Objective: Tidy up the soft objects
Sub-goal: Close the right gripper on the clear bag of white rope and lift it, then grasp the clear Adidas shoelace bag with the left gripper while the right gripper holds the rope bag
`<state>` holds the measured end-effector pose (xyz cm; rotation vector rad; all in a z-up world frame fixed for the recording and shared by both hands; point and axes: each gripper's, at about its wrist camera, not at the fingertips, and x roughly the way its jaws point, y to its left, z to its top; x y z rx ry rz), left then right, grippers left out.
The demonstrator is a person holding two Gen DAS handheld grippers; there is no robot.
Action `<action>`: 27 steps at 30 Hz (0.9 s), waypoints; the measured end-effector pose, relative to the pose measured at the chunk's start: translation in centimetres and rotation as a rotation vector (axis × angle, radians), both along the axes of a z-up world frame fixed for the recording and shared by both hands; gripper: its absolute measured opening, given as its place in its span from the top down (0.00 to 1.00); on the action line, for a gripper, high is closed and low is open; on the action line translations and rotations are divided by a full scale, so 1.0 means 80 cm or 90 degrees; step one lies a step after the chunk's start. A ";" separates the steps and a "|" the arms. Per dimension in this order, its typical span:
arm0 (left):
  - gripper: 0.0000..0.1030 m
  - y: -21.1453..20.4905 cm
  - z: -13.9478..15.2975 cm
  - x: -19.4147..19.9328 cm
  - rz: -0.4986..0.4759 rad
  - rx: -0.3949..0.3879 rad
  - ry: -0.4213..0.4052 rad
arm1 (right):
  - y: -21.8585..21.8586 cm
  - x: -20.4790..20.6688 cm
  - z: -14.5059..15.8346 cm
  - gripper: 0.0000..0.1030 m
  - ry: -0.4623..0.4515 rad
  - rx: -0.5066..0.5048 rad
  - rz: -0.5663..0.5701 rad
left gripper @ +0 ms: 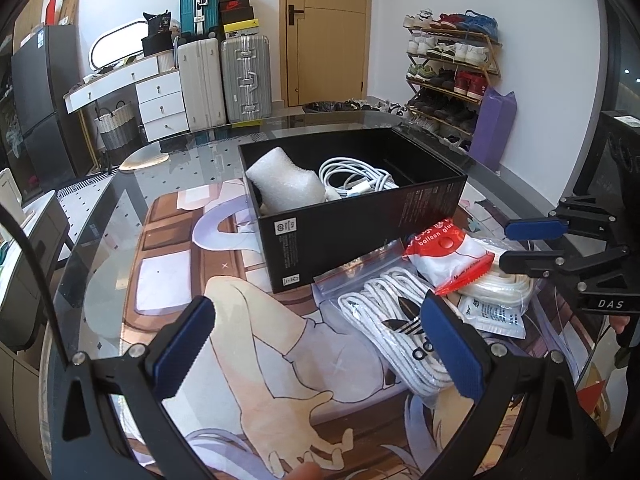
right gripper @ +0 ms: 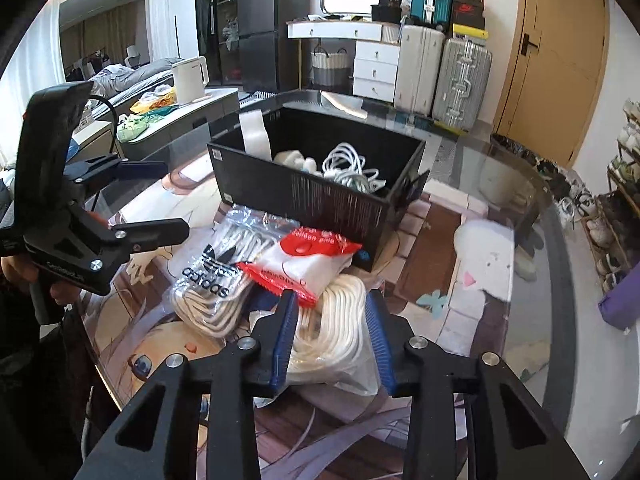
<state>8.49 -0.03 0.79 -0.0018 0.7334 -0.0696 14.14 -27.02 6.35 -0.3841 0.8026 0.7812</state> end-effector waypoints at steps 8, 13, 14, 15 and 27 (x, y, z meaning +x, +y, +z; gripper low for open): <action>0.00 0.001 -0.004 0.002 -0.001 -0.006 0.008 | 0.012 0.002 -0.020 0.28 0.018 -0.003 -0.006; 0.00 0.001 -0.006 0.004 -0.003 -0.008 0.011 | 0.023 0.008 -0.041 0.29 0.014 -0.033 -0.018; 0.00 0.001 -0.006 0.003 -0.004 -0.008 0.011 | 0.024 0.009 -0.044 0.36 0.012 -0.035 -0.021; 0.00 0.001 -0.006 0.003 -0.004 -0.008 0.011 | 0.025 0.012 -0.046 0.45 0.019 -0.034 -0.020; 0.00 -0.011 -0.008 0.002 -0.018 -0.022 0.018 | 0.000 -0.001 0.003 0.56 -0.028 -0.002 -0.006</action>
